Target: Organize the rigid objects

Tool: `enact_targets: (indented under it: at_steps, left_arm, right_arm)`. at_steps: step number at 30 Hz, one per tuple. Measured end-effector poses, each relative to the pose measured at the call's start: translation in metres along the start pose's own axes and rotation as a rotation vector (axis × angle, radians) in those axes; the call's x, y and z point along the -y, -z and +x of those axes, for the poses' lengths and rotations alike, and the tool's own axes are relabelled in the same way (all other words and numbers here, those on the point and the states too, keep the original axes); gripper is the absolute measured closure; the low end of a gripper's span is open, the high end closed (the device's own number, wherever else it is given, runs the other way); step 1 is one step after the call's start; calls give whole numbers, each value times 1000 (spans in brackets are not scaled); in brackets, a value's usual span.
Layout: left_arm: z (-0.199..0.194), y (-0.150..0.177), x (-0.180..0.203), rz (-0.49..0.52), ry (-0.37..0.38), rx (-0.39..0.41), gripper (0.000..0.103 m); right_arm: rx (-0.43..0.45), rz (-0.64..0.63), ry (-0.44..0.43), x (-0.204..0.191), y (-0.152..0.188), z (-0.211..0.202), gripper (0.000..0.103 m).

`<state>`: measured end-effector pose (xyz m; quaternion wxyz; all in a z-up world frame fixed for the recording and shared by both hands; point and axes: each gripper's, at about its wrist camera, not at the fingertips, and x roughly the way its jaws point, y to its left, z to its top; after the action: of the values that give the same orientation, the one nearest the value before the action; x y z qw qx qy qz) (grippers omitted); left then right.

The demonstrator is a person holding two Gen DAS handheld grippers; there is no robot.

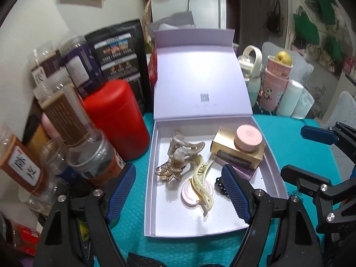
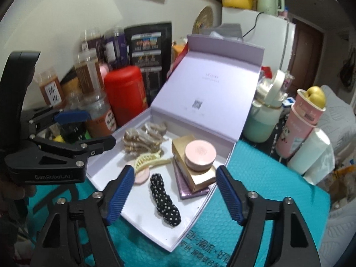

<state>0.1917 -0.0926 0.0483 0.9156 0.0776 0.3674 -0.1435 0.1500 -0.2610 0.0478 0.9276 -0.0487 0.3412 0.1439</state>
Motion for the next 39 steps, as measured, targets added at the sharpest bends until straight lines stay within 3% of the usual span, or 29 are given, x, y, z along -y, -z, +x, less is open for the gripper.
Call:
enact_targets:
  at_steps: [14,19,22,39]
  left_arm:
    - [-58,11,1,-9,-12,79,23]
    - [-81,22,-1,-15,-25,117,9]
    - [-93,30,-2,-13,-37,138,5]
    - [-124,80,-3,-12,-78,108,5]
  right_arm:
    - [79,14,62,-19,4,-63,14]
    - [92,25,74,-26,12,-81,10]
    - [95,32,73,-32,19,-90,10]
    - [44,117,105,-60,67,-107,6]
